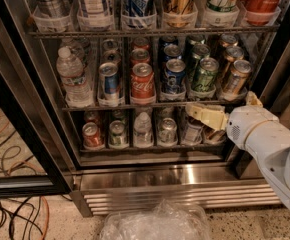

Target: Pick orange can from middle shelf of fridge

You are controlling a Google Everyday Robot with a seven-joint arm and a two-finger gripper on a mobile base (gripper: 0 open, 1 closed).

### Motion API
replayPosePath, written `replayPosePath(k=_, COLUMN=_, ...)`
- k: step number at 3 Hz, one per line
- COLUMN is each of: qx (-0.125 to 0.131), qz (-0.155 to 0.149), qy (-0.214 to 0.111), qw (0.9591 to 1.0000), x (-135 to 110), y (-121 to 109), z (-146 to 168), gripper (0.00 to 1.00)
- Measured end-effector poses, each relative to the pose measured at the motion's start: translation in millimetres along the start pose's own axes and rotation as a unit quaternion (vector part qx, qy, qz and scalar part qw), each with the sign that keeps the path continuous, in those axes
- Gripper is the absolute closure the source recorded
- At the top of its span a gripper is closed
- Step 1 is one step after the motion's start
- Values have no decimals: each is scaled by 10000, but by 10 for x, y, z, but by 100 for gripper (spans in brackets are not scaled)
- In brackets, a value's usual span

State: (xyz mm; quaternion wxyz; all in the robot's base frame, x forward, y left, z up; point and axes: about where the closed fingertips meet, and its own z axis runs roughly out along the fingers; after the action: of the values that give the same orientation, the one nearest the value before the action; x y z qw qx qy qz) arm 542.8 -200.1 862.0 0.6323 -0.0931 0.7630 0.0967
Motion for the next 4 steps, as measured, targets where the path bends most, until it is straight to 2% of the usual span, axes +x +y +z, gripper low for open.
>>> replayPosePath(k=1, qx=75, qz=-107, qy=-216, qw=9997, x=15, y=-31, z=131, gripper=0)
replayPosePath(k=2, qx=77, qz=-101, qy=-221, qw=9997, x=15, y=-29, z=133, gripper=0)
replayPosePath(k=4, qx=427, qz=18, qy=-571, qw=9975, x=58, y=-208, z=283, gripper=24)
